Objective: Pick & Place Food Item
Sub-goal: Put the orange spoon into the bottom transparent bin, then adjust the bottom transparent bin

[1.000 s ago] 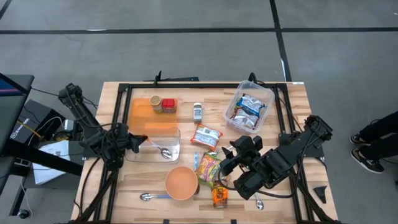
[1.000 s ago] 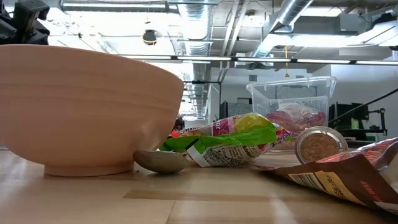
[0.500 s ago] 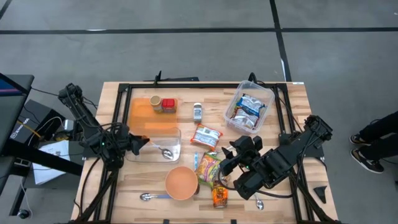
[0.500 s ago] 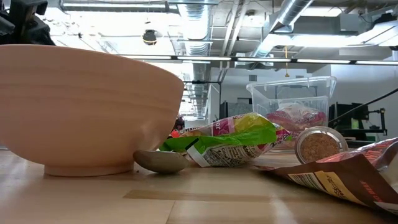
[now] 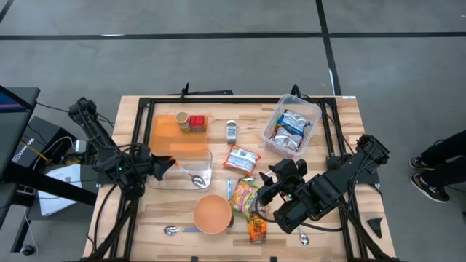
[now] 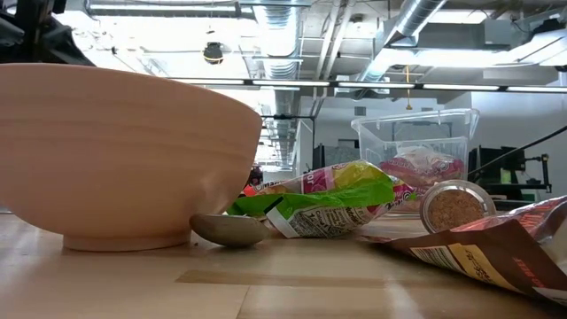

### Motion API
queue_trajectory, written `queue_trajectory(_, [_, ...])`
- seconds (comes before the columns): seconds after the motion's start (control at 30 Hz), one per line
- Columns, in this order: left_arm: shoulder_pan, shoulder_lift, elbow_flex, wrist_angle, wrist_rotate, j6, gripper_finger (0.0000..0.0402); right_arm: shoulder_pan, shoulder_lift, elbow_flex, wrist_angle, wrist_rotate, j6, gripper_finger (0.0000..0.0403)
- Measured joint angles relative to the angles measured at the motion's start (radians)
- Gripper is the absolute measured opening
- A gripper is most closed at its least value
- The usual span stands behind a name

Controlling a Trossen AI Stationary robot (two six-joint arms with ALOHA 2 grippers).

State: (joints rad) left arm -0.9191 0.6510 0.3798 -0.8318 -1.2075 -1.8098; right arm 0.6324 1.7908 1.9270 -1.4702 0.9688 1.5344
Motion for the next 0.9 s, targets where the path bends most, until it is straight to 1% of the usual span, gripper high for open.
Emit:
queue_trajectory(0.17, [0.0, -0.028, 0.0, 0.005, 0.003, 0.049, 0.02, 0.0, 0.0, 0.0, 0.007, 0.0, -0.006, 0.018])
queue_trajectory(0.33, [0.0, -0.063, 0.001, 0.011, 0.016, 0.105, 0.0222, -0.003, 0.0, 0.0, 0.017, 0.0, -0.023, 0.018])
queue_trajectory(0.5, [0.0, -0.096, 0.035, 0.011, -0.017, 0.212, 0.0246, -0.007, 0.0, 0.0, 0.017, 0.002, -0.024, 0.018])
queue_trajectory(0.6, [0.0, -0.106, 0.071, 0.012, -0.02, 0.314, 0.0252, -0.007, 0.0, 0.0, 0.017, 0.004, -0.024, 0.018])
queue_trajectory(0.7, [0.0, -0.108, 0.107, 0.039, -0.021, 0.439, 0.0248, -0.007, 0.0, 0.0, 0.017, 0.005, -0.027, 0.018])
queue_trajectory(0.8, [0.0, -0.108, 0.138, 0.13, -0.009, 0.603, 0.0232, -0.008, 0.0, 0.0, 0.016, 0.022, -0.027, 0.018])
queue_trajectory(0.9, [0.007, -0.108, 0.155, 0.279, 0.03, 0.794, 0.0206, -0.012, 0.0, 0.0, 0.016, 0.027, -0.027, 0.018])
